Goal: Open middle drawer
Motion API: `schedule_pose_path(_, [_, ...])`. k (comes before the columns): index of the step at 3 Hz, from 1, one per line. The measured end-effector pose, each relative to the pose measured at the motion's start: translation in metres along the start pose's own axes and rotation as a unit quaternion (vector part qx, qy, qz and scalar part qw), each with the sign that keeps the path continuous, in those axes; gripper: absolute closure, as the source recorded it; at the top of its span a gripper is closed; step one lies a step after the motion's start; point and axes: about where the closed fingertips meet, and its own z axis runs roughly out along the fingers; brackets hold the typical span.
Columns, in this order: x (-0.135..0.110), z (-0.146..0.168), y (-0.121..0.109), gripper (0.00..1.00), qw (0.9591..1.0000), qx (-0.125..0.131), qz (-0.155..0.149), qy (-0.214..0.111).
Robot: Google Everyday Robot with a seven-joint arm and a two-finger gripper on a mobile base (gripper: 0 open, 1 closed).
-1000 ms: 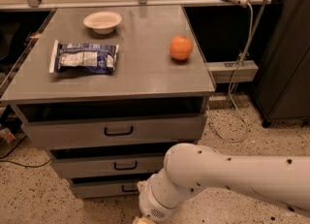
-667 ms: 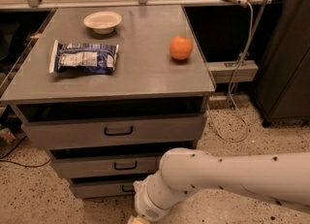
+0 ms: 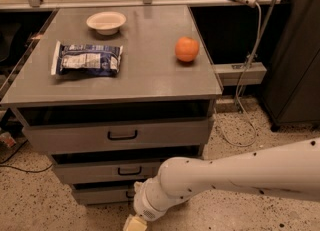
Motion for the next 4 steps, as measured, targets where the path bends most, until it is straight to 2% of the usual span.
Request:
schedule_pose_path(1, [-0.002, 0.009, -0.007, 0.00, 0.9999, 0.005, 0.000, -0.009])
schedule_pose_path(3, [-0.012, 0.056, -0.062, 0.00, 0.9991, 0.024, -0.003, -0.036])
schedule_pose_path(4, [-0.012, 0.057, -0.062, 0.00, 0.9991, 0.024, -0.003, -0.036])
